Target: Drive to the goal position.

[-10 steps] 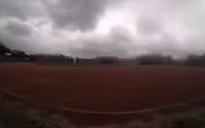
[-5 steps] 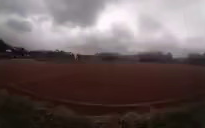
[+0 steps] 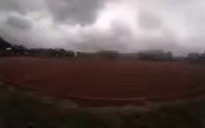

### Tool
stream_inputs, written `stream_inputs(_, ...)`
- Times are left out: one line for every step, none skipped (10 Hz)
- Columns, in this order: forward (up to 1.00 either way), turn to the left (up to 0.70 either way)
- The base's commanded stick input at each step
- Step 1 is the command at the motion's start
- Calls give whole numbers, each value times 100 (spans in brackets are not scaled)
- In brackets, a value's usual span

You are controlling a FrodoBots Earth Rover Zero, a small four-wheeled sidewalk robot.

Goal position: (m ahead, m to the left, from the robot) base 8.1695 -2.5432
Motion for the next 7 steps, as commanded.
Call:
stream_inputs(0, 0)
stream_inputs(0, 0)
stream_inputs(0, 0)
stream_inputs(0, 0)
stream_inputs(0, 0)
stream_inputs(0, 0)
stream_inputs(0, 0)
